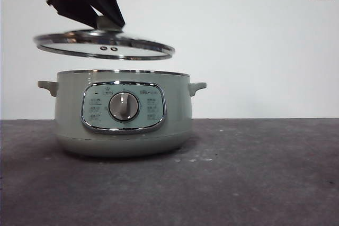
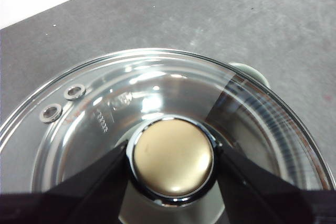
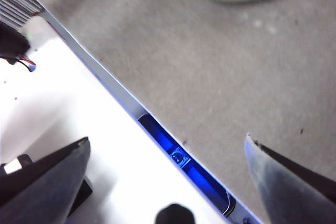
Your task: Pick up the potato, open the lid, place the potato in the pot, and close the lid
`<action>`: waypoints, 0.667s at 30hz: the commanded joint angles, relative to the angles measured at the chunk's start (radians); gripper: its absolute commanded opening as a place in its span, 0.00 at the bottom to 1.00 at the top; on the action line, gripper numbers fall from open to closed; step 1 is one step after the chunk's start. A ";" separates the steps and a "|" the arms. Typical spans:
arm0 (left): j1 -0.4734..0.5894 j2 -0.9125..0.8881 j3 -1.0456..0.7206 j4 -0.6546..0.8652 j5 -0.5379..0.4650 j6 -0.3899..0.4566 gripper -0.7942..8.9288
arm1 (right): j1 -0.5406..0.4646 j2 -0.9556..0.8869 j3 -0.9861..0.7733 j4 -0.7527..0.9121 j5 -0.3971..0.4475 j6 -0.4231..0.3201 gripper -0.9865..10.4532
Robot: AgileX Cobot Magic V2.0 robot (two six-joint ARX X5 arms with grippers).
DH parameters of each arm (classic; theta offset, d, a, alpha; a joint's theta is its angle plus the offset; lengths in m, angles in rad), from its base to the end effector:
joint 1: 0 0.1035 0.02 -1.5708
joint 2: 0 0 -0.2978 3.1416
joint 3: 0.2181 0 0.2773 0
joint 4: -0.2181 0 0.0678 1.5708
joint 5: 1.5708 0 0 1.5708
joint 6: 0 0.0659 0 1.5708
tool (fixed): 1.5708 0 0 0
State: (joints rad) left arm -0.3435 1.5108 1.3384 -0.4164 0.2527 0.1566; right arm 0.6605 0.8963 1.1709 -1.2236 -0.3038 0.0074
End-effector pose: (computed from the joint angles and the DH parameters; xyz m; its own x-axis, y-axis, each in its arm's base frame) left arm 0.3603 -0.1464 0.3403 0.6740 -0.5066 -0.5377 0.5970 0.8022 -0.0075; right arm 0.1099 0.1103 0.3610 0.2554 0.5772 -0.7756 -0.7182 0.6503 0.2475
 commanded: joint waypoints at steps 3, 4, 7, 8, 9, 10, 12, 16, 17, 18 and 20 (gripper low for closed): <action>-0.005 0.055 0.073 0.056 0.009 0.005 0.07 | 0.001 -0.057 -0.078 0.023 0.009 0.046 0.52; -0.006 0.070 0.080 0.056 0.009 0.005 0.07 | 0.001 -0.066 -0.088 0.025 0.010 0.048 0.52; -0.015 0.100 0.082 0.059 0.009 0.004 0.07 | 0.001 -0.082 -0.105 0.028 0.013 0.061 0.52; -0.018 0.110 0.082 0.059 0.009 0.004 0.07 | 0.001 -0.085 -0.105 0.027 0.024 0.062 0.52; -0.019 0.116 0.082 0.056 0.009 0.004 0.07 | 0.001 -0.086 -0.105 0.027 0.038 0.062 0.52; -0.023 0.122 0.082 0.056 0.009 0.004 0.07 | 0.001 -0.089 -0.105 0.027 0.049 0.062 0.52; -0.035 0.128 0.082 0.048 0.009 0.004 0.07 | 0.001 -0.090 -0.105 0.027 0.070 0.061 0.52; -0.049 0.140 0.082 0.044 0.008 0.004 0.07 | 0.001 -0.090 -0.105 0.027 0.077 0.061 0.52; -0.050 0.143 0.082 0.042 0.008 0.004 0.07 | 0.001 -0.090 -0.105 0.029 0.076 0.061 0.52; -0.050 0.146 0.082 0.037 0.006 0.004 0.07 | 0.001 -0.090 -0.105 0.027 0.077 0.061 0.52; -0.050 0.156 0.082 0.027 0.005 0.000 0.07 | 0.001 -0.090 -0.105 0.027 0.076 0.061 0.52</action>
State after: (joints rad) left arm -0.3893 1.6596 1.4067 -0.4149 0.2447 0.1566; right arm 0.6609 0.8082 1.0748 -1.2030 -0.2310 0.0605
